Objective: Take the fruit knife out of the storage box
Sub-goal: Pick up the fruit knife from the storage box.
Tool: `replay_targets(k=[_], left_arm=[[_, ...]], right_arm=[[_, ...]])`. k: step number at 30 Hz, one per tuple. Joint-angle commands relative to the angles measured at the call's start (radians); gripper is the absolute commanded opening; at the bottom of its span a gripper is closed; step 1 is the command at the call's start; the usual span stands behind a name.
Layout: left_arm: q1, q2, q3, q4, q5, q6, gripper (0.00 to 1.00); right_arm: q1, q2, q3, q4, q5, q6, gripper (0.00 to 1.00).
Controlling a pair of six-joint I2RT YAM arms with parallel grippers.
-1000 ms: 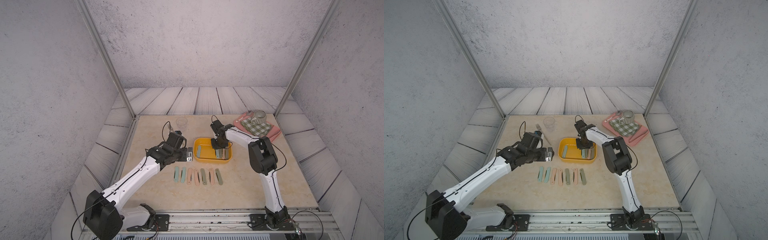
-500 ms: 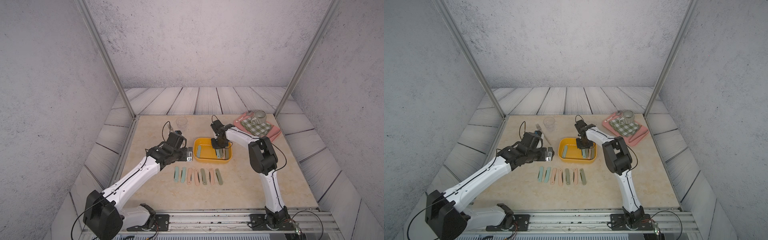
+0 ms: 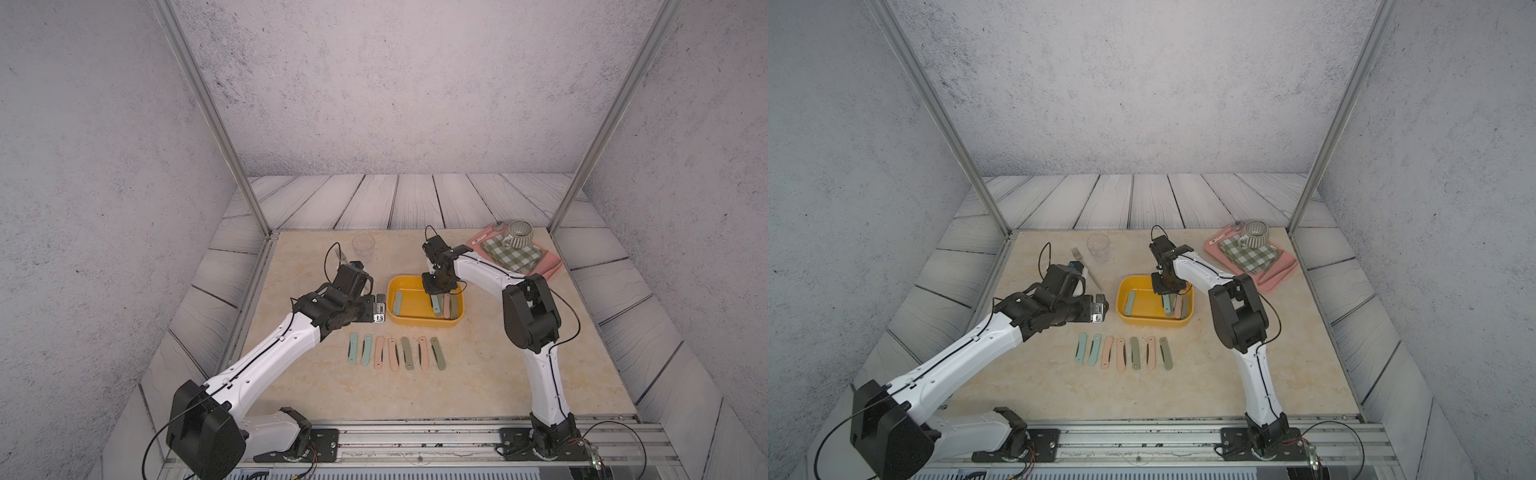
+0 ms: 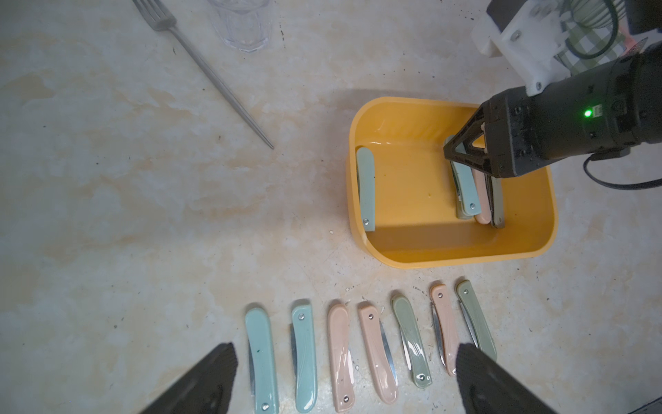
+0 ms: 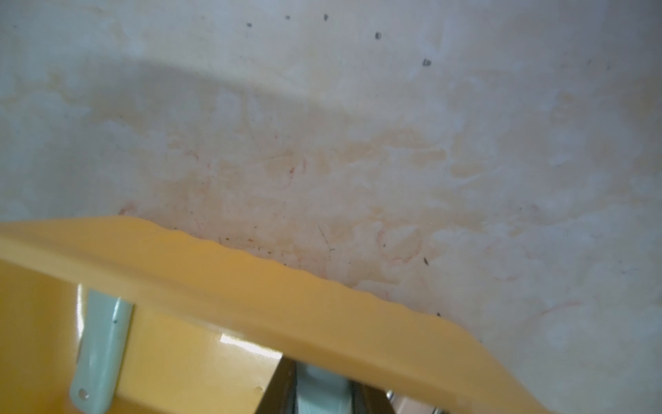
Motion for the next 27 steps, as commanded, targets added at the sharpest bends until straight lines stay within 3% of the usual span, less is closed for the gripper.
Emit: replay_targets(k=[1, 14, 27], left_arm=[[0.009, 0.0, -0.006, 0.006, -0.006, 0.01, 0.99], [0.009, -0.004, -0.009, 0.018, 0.001, 0.006, 0.99], [0.009, 0.008, 0.007, 0.021, 0.008, 0.003, 0.99]], right_arm=[[0.007, -0.06, 0.014, -0.024, 0.005, -0.008, 0.09], [0.013, -0.219, -0.048, -0.061, 0.011, -0.021, 0.09], [0.084, -0.581, -0.461, -0.059, 0.013, 0.02, 0.09]])
